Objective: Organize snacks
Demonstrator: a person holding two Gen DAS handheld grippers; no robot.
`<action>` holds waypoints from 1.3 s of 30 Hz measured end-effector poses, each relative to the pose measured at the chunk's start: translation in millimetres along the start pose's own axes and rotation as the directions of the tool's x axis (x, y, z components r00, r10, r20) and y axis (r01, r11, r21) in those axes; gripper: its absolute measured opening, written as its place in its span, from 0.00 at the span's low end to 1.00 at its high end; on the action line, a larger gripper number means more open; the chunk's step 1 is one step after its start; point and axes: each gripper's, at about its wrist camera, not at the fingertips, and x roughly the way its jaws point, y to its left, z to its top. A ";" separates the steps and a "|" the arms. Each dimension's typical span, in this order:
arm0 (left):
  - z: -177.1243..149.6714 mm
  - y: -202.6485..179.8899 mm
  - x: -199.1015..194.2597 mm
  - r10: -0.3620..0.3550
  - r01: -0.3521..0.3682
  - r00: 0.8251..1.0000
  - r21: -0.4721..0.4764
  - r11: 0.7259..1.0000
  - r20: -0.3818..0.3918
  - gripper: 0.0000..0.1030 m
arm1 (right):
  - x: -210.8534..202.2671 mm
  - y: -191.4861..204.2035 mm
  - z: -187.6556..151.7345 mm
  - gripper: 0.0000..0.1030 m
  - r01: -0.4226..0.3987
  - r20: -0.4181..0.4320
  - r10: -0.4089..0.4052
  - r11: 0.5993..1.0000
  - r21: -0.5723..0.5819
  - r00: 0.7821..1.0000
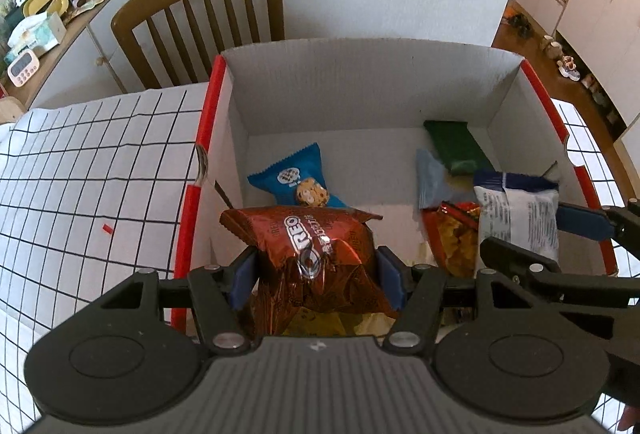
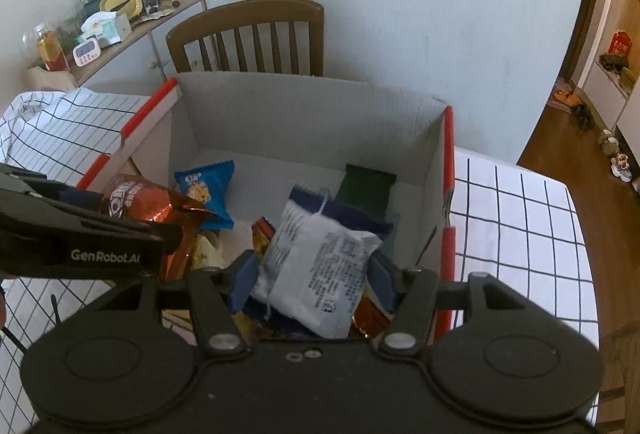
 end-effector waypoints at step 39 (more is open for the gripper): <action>-58.5 11.3 -148.7 -0.105 0.097 0.954 0.044 0.994 0.281 0.74 | -139.5 12.9 -31.9 0.97 -0.052 0.282 0.029 0.996 0.074 0.959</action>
